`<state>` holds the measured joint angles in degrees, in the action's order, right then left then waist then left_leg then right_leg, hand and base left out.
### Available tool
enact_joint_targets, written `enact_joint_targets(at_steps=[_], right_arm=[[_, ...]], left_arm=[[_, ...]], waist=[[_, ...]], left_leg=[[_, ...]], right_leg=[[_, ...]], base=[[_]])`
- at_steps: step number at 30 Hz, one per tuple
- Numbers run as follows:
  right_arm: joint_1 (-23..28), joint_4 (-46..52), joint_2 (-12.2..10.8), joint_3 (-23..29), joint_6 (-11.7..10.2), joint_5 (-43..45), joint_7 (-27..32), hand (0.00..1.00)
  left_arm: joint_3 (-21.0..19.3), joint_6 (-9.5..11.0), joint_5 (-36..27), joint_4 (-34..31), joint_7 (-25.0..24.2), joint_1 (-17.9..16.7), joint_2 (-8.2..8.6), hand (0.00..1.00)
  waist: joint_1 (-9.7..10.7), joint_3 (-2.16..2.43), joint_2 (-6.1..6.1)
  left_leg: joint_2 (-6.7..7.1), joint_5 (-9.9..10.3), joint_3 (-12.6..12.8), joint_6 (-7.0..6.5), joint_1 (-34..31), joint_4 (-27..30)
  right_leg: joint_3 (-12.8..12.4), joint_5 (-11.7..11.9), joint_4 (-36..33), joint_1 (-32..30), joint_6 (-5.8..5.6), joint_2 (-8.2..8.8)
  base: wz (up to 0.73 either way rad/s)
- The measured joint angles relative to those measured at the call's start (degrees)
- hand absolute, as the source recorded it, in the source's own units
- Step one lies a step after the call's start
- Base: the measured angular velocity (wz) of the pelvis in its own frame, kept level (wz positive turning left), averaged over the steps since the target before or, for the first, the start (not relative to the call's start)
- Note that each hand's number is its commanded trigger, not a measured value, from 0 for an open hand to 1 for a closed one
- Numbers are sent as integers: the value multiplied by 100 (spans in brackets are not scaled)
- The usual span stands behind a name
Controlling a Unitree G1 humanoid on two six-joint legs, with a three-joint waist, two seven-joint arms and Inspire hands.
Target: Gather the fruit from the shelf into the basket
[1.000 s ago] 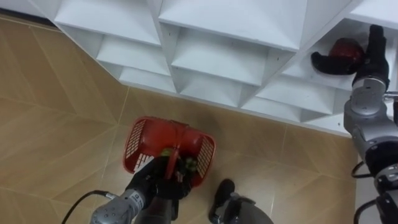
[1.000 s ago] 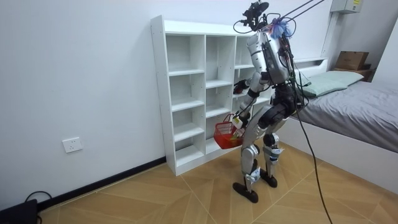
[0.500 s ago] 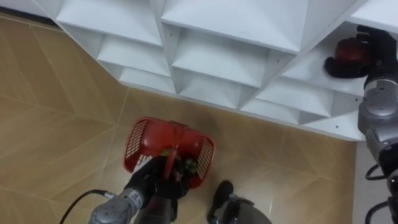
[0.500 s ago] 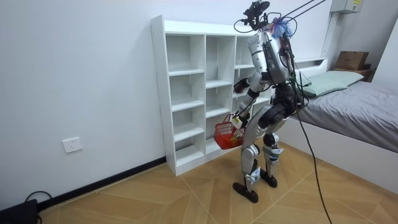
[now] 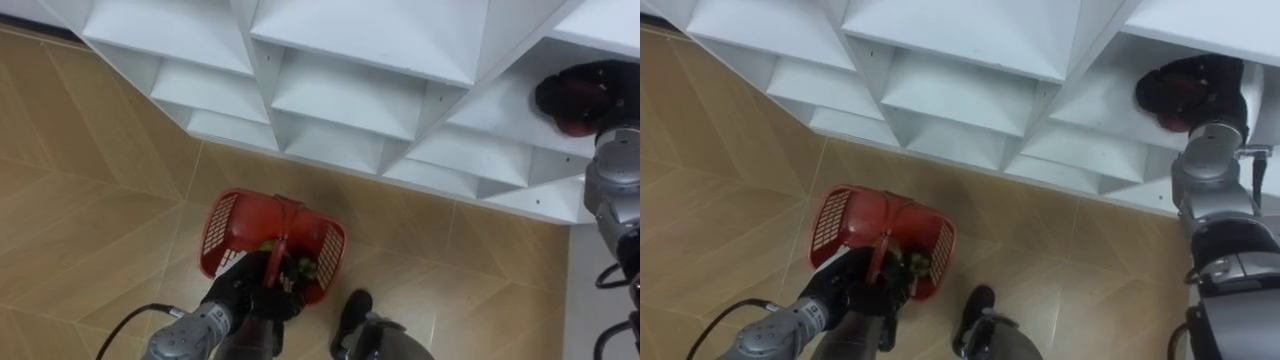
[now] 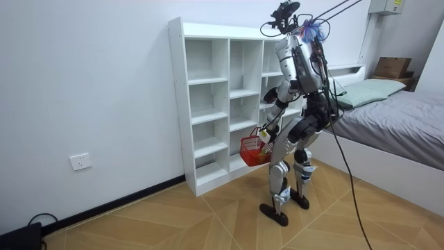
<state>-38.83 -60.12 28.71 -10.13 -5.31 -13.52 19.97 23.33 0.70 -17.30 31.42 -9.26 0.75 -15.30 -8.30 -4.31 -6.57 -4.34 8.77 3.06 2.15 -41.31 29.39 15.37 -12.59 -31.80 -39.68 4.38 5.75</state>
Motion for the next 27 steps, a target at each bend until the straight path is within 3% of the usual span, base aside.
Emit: enact_joint_targets(at_steps=[11,20,24,27], right_arm=[[-3,23,-64,8,116,8,129,100],[72,65,-197,2,123,-522,55,100],[430,531,-203,6,103,-858,-176,100],[754,784,-330,5,35,-1094,-436,100]], left_arm=[[7,-47,1,2,1,17,6,100],[-5,-81,-227,28,11,21,-2,100],[-14,-81,-237,33,5,26,-3,100],[-55,-81,-346,38,6,28,-4,100]], waist=[[-22,2,6],[-10,14,22],[44,20,32],[63,46,65]], left_leg=[[-26,-29,4,-6,27,-82],[-6,-85,60,11,324,-348],[-14,-92,116,9,456,-394],[-86,-91,128,10,568,-385]], right_leg=[[3,119,228,89,-29,-70],[-69,153,374,291,-35,-87],[-103,161,446,416,-42,-101],[-91,263,664,645,-45,-199]], base=[[-2],[-1],[-5],[-4]])
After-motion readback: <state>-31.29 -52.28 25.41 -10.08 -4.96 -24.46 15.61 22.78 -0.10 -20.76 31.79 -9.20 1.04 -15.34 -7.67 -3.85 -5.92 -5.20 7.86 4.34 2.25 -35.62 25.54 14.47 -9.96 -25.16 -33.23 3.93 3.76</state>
